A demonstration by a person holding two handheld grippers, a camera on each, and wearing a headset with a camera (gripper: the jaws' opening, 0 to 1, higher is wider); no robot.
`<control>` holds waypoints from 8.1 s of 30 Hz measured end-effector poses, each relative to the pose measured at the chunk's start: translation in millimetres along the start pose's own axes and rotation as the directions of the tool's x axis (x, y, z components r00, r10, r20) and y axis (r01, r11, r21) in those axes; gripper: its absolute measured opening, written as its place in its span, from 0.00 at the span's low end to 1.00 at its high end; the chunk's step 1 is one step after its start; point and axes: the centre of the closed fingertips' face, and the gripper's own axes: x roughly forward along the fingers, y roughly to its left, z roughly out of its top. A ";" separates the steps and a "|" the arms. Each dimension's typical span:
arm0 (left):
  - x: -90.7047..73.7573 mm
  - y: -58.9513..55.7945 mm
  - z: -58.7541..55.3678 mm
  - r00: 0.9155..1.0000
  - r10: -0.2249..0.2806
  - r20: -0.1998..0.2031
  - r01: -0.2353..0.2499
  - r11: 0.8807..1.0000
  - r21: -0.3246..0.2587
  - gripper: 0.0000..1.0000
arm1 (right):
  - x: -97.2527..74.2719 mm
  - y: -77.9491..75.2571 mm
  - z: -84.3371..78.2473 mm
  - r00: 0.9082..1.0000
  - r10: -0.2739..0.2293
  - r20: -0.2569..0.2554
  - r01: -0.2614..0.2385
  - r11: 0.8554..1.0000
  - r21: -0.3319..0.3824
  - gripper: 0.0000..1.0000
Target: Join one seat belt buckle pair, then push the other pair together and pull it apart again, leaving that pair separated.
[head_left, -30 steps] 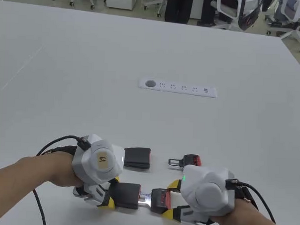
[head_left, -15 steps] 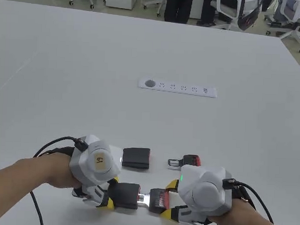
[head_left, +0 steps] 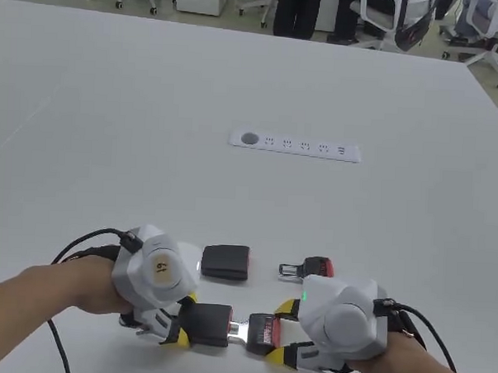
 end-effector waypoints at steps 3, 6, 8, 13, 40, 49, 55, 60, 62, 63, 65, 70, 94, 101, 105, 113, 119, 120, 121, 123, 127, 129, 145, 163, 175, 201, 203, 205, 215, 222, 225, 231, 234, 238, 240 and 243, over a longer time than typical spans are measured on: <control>-0.1 -0.5 0.1 1.000 0.000 0.003 0.000 1.000 0.003 0.32 | 1.4 0.4 1.7 1.000 -0.005 0.001 0.004 1.000 0.008 0.30; 0.2 0.1 -0.9 1.000 0.000 0.001 0.000 1.000 0.005 0.32 | 2.5 -1.2 2.7 1.000 -0.013 0.002 0.013 1.000 0.010 0.30; -0.1 0.6 -1.0 1.000 -0.001 -0.001 0.001 1.000 0.007 0.32 | 2.5 -0.7 3.5 1.000 -0.014 0.003 0.014 1.000 0.012 0.30; 0.3 0.7 -1.3 1.000 -0.001 0.002 0.001 1.000 0.005 0.32 | 1.6 -0.2 3.8 1.000 -0.021 -0.001 0.021 1.000 0.022 0.30; 0.5 -0.8 0.1 1.000 -0.001 0.006 0.001 1.000 0.012 0.31 | 4.7 -1.3 4.6 0.999 -0.049 -0.009 0.049 0.997 0.058 0.29; 0.7 -0.2 0.3 1.000 0.006 0.006 -0.006 1.000 0.005 0.31 | 5.2 -1.2 4.7 0.998 -0.062 -0.014 0.063 0.995 0.074 0.29; 0.5 -0.8 0.6 1.000 0.008 0.002 -0.008 1.000 0.005 0.31 | 7.1 -1.1 5.8 0.998 -0.067 -0.012 0.068 0.994 0.082 0.29; 0.6 -1.0 1.4 1.000 0.007 0.003 -0.007 1.000 0.006 0.31 | 7.2 0.0 7.0 0.998 -0.064 -0.011 0.065 0.995 0.081 0.29; 0.6 -0.9 1.1 1.000 0.007 0.003 -0.007 1.000 0.007 0.31 | 7.3 0.0 7.0 0.998 -0.063 -0.011 0.063 0.995 0.080 0.29; 0.5 -1.1 1.3 1.000 0.006 0.002 -0.006 1.000 0.010 0.31 | 7.2 0.0 7.0 0.998 -0.062 -0.011 0.062 0.995 0.079 0.29; 0.5 -1.3 1.3 1.000 0.005 0.003 -0.005 1.000 0.012 0.31 | 7.0 0.0 7.2 0.998 -0.060 -0.009 0.060 0.995 0.077 0.29; 0.1 -0.7 0.8 1.000 0.001 0.001 -0.001 1.000 0.019 0.31 | 6.9 -0.4 7.3 0.998 -0.058 -0.008 0.059 0.995 0.077 0.29; 1.8 1.4 -1.2 1.000 -0.004 -0.008 0.004 0.999 0.035 0.31 | 19.6 -6.6 17.3 0.997 -0.074 0.012 0.072 0.993 0.096 0.29; 1.0 0.8 -0.1 1.000 -0.004 -0.011 0.004 0.999 0.034 0.31 | 16.4 -3.7 15.4 0.997 -0.077 0.007 0.076 0.992 0.100 0.29; 0.6 -0.4 0.3 1.000 -0.003 -0.011 0.003 0.999 0.033 0.31 | 16.7 -1.4 15.7 0.997 -0.076 0.007 0.075 0.993 0.091 0.29; 0.8 -0.7 0.4 1.000 -0.008 0.003 0.008 0.999 0.032 0.32 | 12.3 2.4 14.5 0.998 -0.060 0.014 0.059 0.998 0.030 0.28; 1.5 -1.2 0.0 1.000 -0.017 0.003 0.016 0.999 0.036 0.32 | 9.6 5.2 15.5 0.999 -0.033 0.031 0.032 0.999 0.032 0.28; 1.6 -1.6 0.5 1.000 -0.017 -0.004 0.017 0.999 0.042 0.32 | 9.6 6.5 15.8 0.999 -0.030 0.032 0.028 0.999 0.041 0.28; 1.8 -2.1 0.7 1.000 -0.017 -0.012 0.018 0.999 0.050 0.32 | 10.0 5.3 15.9 0.999 -0.027 0.031 0.025 0.999 0.042 0.28; 1.9 -0.5 0.3 0.999 -0.018 -0.027 0.019 0.998 0.055 0.32 | 10.1 5.8 16.4 0.999 -0.019 0.027 0.018 0.999 0.049 0.28; 1.9 -1.5 0.8 0.998 -0.028 -0.063 0.033 0.996 0.080 0.32 | 12.0 4.8 18.0 1.000 -0.010 -0.014 0.010 1.000 0.019 0.28; 1.7 -0.8 0.1 0.997 -0.034 -0.073 0.040 0.995 0.087 0.32 | 12.6 4.9 18.9 1.000 -0.011 -0.029 0.010 1.000 -0.010 0.28; 0.7 -1.2 1.4 0.999 -0.028 -0.030 0.029 0.999 0.042 0.32 | 10.7 3.4 14.5 1.000 -0.006 -0.021 0.005 1.000 -0.009 0.28; -0.2 0.8 0.6 0.999 -0.029 -0.024 0.030 0.998 0.055 0.32 | 10.3 1.9 13.5 1.000 -0.003 -0.012 0.003 1.000 -0.004 0.28; -0.4 -0.6 0.6 0.999 -0.034 -0.026 0.035 0.999 0.036 0.36 | 8.8 1.4 15.5 1.000 0.001 -0.012 -0.001 1.000 0.005 0.31; -32.0 17.0 21.5 0.998 0.039 0.043 -0.039 0.999 0.005 0.54 | -27.2 -21.6 29.8 0.999 -0.052 -0.003 0.052 0.998 0.032 0.58; -34.8 22.0 22.0 0.998 0.048 0.050 -0.048 0.999 0.003 0.55 | -31.2 -25.0 31.2 0.998 -0.062 -0.002 0.062 0.997 0.034 0.59; -38.5 26.0 25.6 0.997 0.056 0.060 -0.056 0.998 -0.005 0.56 | -34.1 -28.6 30.7 0.998 -0.069 0.000 0.069 0.997 0.040 0.59; -47.7 54.6 35.6 0.991 0.098 0.089 -0.096 0.995 -0.026 0.57 | -45.1 -53.1 21.5 0.994 -0.112 0.011 0.111 0.991 0.079 0.60; -45.0 70.4 40.7 0.989 0.111 0.096 -0.108 0.994 -0.033 0.57 | -51.6 -67.2 17.4 0.991 -0.133 0.019 0.131 0.987 0.088 0.59; -42.4 74.1 42.4 0.989 0.111 0.095 -0.108 0.994 -0.036 0.57 | -51.1 -75.1 11.1 0.991 -0.135 0.012 0.133 0.988 0.083 0.58; -33.8 81.1 41.6 0.992 0.102 0.079 -0.099 0.995 -0.033 0.55 | -51.7 -82.9 0.1 0.991 -0.131 -0.004 0.131 0.988 0.085 0.55; -28.8 88.5 37.9 0.993 0.098 0.070 -0.096 0.995 -0.034 0.54 | -49.5 -89.9 -11.2 0.991 -0.129 -0.021 0.131 0.987 0.091 0.55; -25.2 88.2 39.3 0.995 0.089 0.055 -0.087 0.996 -0.030 0.51 | -51.3 -94.3 -20.1 0.992 -0.125 -0.036 0.128 0.987 0.096 0.53; -23.6 89.6 38.8 0.995 0.085 0.048 -0.084 0.996 -0.028 0.50 | -49.6 -98.1 -27.4 0.991 -0.126 -0.048 0.130 0.987 0.094 0.52; -20.0 91.9 37.0 0.996 0.079 0.037 -0.078 0.997 -0.023 0.49 | -48.5 -100.5 -33.6 0.991 -0.121 -0.056 0.126 0.987 0.099 0.50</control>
